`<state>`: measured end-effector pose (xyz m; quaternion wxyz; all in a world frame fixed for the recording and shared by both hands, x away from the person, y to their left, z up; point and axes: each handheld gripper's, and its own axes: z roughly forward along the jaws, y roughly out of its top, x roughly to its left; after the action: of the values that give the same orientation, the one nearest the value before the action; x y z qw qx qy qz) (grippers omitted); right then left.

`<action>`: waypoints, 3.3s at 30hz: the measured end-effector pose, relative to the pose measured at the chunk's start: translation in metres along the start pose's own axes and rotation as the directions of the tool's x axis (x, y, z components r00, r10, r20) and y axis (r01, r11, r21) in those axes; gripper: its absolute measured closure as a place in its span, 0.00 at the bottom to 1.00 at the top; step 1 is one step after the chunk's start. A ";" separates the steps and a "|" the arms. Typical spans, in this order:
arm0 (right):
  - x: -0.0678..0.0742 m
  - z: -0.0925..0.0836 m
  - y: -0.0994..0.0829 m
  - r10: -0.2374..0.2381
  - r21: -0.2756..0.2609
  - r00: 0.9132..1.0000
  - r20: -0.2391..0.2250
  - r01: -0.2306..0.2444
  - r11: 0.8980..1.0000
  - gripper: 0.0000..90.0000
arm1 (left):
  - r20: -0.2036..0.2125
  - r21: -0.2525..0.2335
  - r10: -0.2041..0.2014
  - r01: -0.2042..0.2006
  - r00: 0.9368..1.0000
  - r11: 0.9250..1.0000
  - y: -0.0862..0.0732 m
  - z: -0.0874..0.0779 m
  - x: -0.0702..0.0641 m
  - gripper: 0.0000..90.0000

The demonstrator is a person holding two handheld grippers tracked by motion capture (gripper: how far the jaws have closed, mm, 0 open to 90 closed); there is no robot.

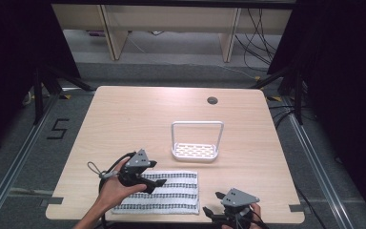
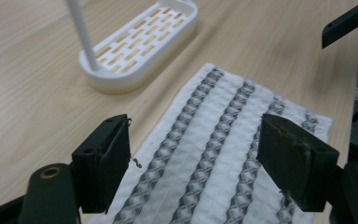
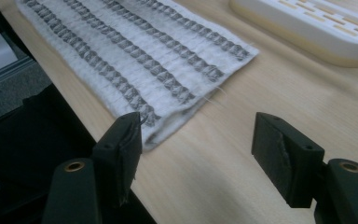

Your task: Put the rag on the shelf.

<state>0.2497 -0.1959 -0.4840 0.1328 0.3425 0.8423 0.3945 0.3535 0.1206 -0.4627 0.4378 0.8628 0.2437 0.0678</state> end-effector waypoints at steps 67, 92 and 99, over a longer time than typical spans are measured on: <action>0.022 0.045 0.005 -0.060 0.115 0.998 -0.003 0.059 0.992 0.92 | 0.182 0.284 0.190 -0.237 0.965 0.929 0.051 0.122 -0.010 0.90; 0.005 -0.007 0.047 -0.068 -0.139 0.996 0.057 0.075 0.987 0.98 | 0.030 0.097 0.189 -0.191 0.982 0.977 0.092 0.020 -0.010 0.93; -0.012 -0.035 0.089 -0.080 -0.246 0.994 0.073 0.096 0.964 0.98 | -0.021 -0.013 0.139 -0.140 0.990 0.990 0.111 -0.023 -0.010 0.93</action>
<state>0.2831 -0.1841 -0.3945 0.2183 0.2975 0.7958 0.4802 0.3773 0.0776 -0.3606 0.4356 0.8738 0.1866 0.1087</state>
